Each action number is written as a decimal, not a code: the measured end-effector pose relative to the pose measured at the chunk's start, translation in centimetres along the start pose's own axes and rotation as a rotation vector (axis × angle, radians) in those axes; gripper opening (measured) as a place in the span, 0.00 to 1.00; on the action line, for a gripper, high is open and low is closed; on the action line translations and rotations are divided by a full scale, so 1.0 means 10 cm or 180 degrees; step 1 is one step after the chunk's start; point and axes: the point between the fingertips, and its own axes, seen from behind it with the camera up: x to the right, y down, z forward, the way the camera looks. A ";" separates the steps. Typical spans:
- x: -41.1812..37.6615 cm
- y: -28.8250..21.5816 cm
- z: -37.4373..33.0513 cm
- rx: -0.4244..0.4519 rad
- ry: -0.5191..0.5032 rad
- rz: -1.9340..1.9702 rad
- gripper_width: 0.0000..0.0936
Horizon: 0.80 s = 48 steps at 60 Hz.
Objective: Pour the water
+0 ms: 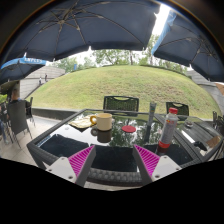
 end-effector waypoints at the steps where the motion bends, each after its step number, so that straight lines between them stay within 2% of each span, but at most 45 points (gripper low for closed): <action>1: 0.01 0.00 0.00 0.0000 0.0001 0.0000 0.85; 14: 0.27 -0.18 0.01 0.0147 0.0202 -0.0052 0.85; 26: 1.45 -0.40 0.12 0.0224 0.0502 -0.0012 0.85; 35: 2.07 -0.37 0.54 0.0258 0.0694 0.0023 0.86; 48: 2.59 -0.52 1.40 0.0411 0.0722 0.0241 0.85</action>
